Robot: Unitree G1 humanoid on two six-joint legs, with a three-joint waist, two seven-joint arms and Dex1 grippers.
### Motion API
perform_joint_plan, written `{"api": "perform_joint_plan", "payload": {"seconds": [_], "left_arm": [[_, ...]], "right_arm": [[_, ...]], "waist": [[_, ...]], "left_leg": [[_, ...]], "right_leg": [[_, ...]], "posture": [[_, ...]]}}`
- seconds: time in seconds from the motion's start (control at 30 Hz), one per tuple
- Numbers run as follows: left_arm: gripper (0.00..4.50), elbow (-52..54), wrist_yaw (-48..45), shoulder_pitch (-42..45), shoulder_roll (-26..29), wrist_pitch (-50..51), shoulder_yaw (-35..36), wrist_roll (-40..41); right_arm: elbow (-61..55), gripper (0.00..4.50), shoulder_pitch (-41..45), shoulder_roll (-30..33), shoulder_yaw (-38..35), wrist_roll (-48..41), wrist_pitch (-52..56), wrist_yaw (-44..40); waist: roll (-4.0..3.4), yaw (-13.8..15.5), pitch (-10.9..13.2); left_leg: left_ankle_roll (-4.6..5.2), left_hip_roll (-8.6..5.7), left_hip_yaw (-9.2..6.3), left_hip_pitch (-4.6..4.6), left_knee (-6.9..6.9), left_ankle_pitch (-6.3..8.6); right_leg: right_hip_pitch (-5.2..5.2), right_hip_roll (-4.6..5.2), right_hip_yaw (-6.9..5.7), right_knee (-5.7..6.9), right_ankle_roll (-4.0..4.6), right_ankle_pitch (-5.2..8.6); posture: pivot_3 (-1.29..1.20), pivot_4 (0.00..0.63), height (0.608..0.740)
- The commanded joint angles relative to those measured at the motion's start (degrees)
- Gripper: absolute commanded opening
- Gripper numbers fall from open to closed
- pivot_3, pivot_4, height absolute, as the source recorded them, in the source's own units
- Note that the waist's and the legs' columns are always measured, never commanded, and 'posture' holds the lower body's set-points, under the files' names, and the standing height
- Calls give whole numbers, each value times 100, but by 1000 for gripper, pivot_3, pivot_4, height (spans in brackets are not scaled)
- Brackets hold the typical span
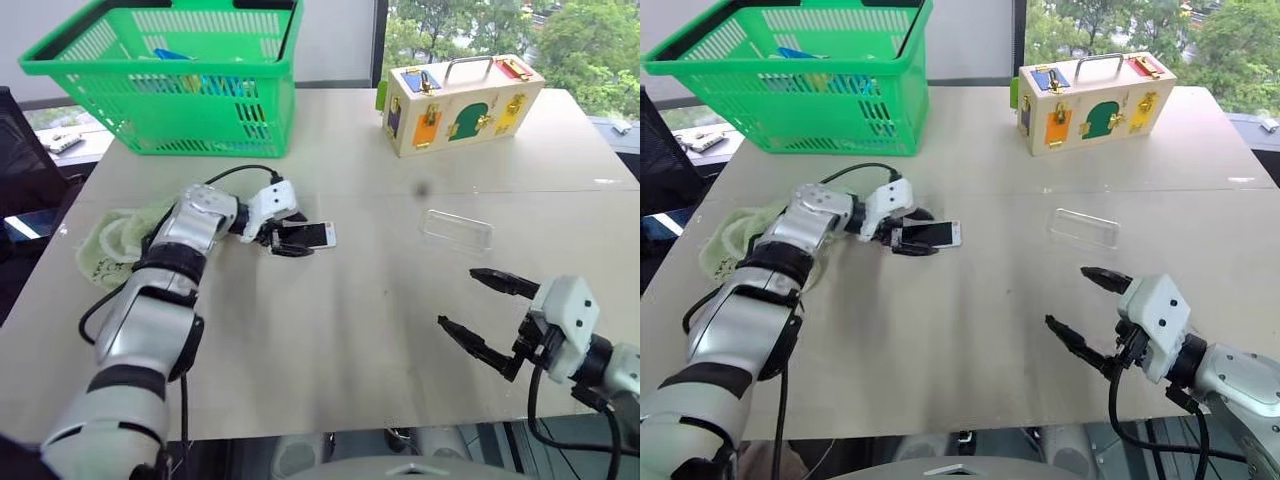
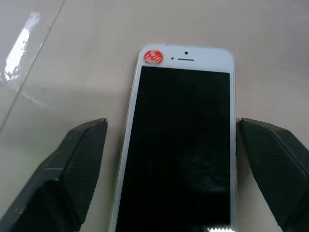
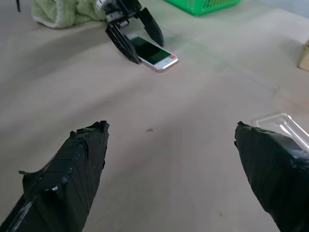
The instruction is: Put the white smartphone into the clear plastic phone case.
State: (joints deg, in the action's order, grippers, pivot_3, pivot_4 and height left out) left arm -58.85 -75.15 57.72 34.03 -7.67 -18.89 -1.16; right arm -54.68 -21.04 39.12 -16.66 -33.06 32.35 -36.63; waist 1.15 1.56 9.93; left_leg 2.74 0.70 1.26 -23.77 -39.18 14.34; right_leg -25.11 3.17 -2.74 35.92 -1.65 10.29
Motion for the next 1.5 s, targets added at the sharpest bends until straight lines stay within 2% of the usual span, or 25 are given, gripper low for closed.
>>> {"api": "perform_joint_plan", "payload": {"seconds": [0.03, 0.17, 0.27, 0.37, 0.5, 0.6, 0.67, 0.77, 0.83, 0.97, 1.13, 1.23, 1.4, 1.5], "left_arm": [[2851, -497, -335, 116, 17, -13, -69, -335], [2849, -84, -786, 60, -124, 1153, 449, 227], [2849, 1903, -294, -628, -54, 2981, 743, 557], [2849, 4195, 516, -1378, -1, 5249, 1028, 756], [2849, 6186, 1833, -1856, -294, 7782, 1585, 904], [2849, 7445, 2800, -2258, -667, 8897, 1916, 751], [2849, 7932, 3419, -2420, -905, 9300, 2001, 593], [2849, 8221, 4176, -2557, -1262, 9165, 1881, 444], [2849, 8214, 4623, -2604, -1806, 9251, 1852, 426], [2849, 8216, 4840, -2671, -2117, 9280, 1735, 649], [2849, 8034, 4588, -2615, -1858, 8913, 1554, 1056], [2849, 8111, 3986, -2565, -1628, 8524, 1212, 1583], [2849, 7633, 2748, -2328, -1041, 6709, 387, 1796], [2849, 6988, 2100, -2049, -954, 5537, -22, 1716]], "right_arm": [[-334, 4500, -133, -65, -54, 23, -88, 183], [-285, 4500, -135, -55, 84, 173, -113, 271], [-206, 4500, -54, -28, 114, 256, -112, 315], [-123, 4500, 51, -2, 159, 281, -115, 293], [47, 4500, 229, 74, 216, 274, -142, 166], [201, 4500, 372, 135, 160, 209, -147, 37], [283, 4500, 450, 172, 144, 183, -150, -25], [405, 4500, 602, 228, 179, 157, -147, -122], [443, 4500, 667, 262, 247, 182, -154, -176], [413, 4500, 674, 266, 274, 193, -134, -177], [286, 4500, 539, 221, 264, 200, -107, -101], [212, 4500, 438, 161, 205, 178, -76, 10], [153, 4500, 218, 133, -39, 171, -52, 107], [126, 4500, 3, 147, -312, 162, -53, 107]], "waist": [[7, -8, -4], [8, -73, -7], [6, -76, -8], [7, -78, -7], [11, -59, -4], [12, -76, -3], [12, -78, -3], [13, -72, -2], [13, -54, -3], [14, -42, -3], [14, -44, -3], [14, -47, -3], [13, -49, -3], [11, -50, -4]], "left_leg": [[0, 10, 0, 2, -6, 0], [0, 29, 7, 6, -15, -1], [0, 30, 10, 4, -15, 0], [1, 30, 11, -5, -10, 4], [9, 24, 8, -11, -8, 13], [11, 21, 12, -5, -8, 14], [11, 18, 9, 3, -8, 14], [10, 14, -1, 8, -11, 11], [10, 8, -3, 15, -14, 11], [10, -8, -9, 12, -18, 9], [10, -9, -5, 10, -18, 9], [10, -10, -3, 9, -18, 9], [10, -10, -1, 9, -18, 9], [10, -10, 1, 10, -18, 9]], "right_leg": [[0, -1, 2, 5, 0, -1], [0, -4, 2, 5, 2, -1], [-1, -4, 6, 8, 2, -2], [-5, -4, 27, 5, -2, -1], [-6, -4, 41, 2, -41, 1], [-5, -7, 37, 2, -39, 5], [-3, -17, 44, 8, -26, 12], [-2, -27, 54, 26, -21, 12], [-2, -27, 61, 40, -19, 12], [-1, -26, 76, 47, -20, 12], [-3, -26, 83, 45, -20, 13], [-4, -25, 84, 44, -20, 13], [-5, -23, 87, 44, -19, 14], [-6, -24, 87, 45, -17, 14]], "posture": [[0, 150, 740], [0, 150, 740], [0, 150, 740], [0, 150, 740], [0, 150, 740], [0, 150, 740], [0, 150, 740], [0, 150, 740], [0, 150, 740], [0, 150, 740], [0, 150, 740], [0, 150, 740], [0, 150, 740], [0, 150, 740]]}}
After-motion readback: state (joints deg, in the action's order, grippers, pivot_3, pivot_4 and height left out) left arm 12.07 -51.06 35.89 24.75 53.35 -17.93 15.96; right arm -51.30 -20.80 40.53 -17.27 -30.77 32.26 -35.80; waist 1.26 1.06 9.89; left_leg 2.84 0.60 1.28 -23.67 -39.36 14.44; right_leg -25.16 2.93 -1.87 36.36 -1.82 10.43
